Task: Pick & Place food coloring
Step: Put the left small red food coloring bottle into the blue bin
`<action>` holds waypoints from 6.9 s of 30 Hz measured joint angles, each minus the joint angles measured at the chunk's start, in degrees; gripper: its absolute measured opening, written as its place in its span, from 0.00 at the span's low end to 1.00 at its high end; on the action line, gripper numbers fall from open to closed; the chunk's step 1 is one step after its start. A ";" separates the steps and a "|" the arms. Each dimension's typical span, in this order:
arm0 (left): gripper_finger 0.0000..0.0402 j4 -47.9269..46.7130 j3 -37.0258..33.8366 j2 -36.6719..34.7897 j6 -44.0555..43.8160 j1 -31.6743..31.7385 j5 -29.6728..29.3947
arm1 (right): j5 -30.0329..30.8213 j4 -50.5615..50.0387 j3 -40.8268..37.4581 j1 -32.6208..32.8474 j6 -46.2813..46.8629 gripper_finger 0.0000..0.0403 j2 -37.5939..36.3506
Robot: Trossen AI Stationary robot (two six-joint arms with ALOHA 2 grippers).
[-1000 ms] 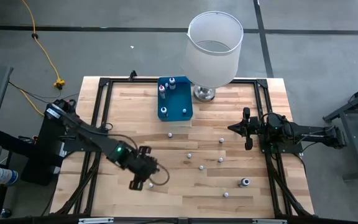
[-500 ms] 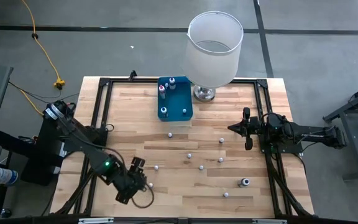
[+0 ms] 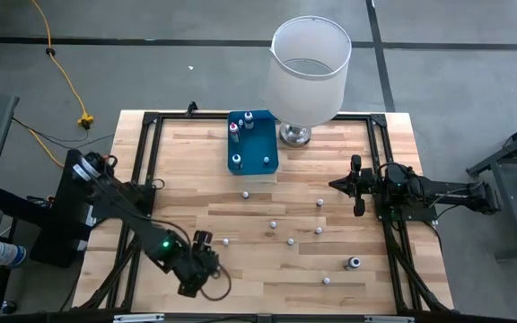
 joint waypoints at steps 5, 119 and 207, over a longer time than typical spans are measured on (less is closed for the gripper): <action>0.49 0.98 0.05 1.52 -4.35 2.78 0.43 | 0.00 0.00 0.00 -0.01 -0.01 0.00 0.02; 0.09 -22.60 25.31 12.55 -18.22 7.01 7.44 | 0.02 0.00 0.00 -0.02 0.00 0.00 0.02; 0.09 -17.85 26.68 20.50 43.26 65.97 2.40 | 0.61 -0.02 0.00 -0.02 0.00 0.00 1.11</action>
